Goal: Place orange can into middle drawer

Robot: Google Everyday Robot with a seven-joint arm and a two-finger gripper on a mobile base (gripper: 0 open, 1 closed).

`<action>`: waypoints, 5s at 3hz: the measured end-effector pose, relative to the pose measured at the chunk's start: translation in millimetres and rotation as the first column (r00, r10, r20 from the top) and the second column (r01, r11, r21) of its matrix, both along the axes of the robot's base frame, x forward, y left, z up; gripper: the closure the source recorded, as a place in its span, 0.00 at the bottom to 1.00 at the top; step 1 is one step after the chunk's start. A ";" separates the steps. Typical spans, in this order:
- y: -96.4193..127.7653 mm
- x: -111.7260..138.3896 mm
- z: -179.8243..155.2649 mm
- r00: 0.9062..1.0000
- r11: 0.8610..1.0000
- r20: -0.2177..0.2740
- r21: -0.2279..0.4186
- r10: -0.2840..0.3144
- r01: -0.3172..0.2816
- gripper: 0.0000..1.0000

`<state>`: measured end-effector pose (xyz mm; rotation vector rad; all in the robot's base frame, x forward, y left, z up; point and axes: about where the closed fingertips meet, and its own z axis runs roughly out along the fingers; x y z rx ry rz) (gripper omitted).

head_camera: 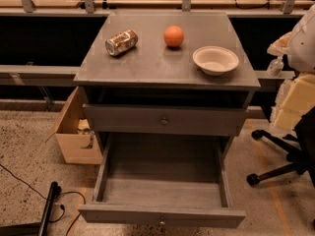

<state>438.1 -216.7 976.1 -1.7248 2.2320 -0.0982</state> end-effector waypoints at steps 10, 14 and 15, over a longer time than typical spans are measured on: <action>100.7 339.4 -19.7 0.907 0.615 0.231 0.787 -0.353 0.038 0.00; 266.2 357.6 -8.1 0.885 0.714 0.389 0.541 0.255 -0.443 0.00; 292.6 369.8 -36.9 0.841 0.759 0.395 0.394 0.370 -0.519 0.00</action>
Offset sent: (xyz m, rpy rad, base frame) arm 0.0963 -0.0111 -0.0063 0.3221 -0.2004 -0.1814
